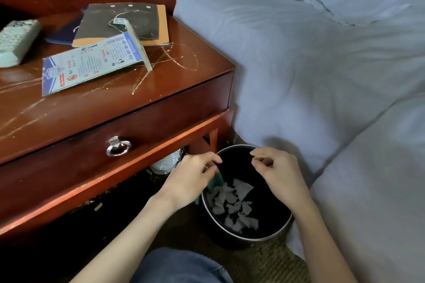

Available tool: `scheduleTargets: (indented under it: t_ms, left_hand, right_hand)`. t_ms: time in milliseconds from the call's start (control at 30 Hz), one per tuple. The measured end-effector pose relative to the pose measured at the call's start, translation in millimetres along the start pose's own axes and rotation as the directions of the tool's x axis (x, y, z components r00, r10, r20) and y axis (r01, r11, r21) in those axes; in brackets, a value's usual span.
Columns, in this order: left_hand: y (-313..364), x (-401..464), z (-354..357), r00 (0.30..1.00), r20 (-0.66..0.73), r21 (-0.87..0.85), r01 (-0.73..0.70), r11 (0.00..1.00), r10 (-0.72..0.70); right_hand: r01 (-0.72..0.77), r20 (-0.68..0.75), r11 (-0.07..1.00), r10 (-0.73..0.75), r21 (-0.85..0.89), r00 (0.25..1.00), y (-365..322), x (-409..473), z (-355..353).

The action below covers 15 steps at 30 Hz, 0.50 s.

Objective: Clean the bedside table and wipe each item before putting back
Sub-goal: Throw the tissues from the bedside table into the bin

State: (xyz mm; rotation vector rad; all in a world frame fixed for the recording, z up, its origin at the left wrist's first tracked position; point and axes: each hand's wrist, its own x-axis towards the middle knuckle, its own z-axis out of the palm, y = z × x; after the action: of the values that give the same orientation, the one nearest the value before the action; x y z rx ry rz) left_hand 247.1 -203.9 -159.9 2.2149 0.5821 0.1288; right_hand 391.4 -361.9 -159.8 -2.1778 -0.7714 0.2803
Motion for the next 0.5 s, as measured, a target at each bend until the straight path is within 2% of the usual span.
scheduleTargets:
  t_ms: [133,267,367,500]
  left_hand:
    - [12.5,-13.1,-26.1,0.98,-0.183,-0.051,-0.089,0.995,0.078]
    - [19.6,-31.8,-53.3,0.907,-0.409,-0.122,-0.159,0.98,0.097]
    - [25.4,-47.0,-74.2,0.844,-0.514,-0.083,-0.224,0.971,0.151]
    - [34.3,-63.6,-105.4,0.759,-0.611,-0.001,-0.284,0.959,0.224]
  right_hand:
    - [0.06,-0.007,0.981,-0.059,0.187,0.998,-24.0,5.4,-2.8]
    - [0.082,0.039,0.882,-0.113,0.464,0.993,-59.3,12.9,-4.7]
    - [0.139,0.038,0.833,-0.189,0.535,0.981,-86.0,18.1,-0.8]
    - [0.249,0.058,0.809,-0.328,0.532,0.943,-125.3,28.6,0.2]
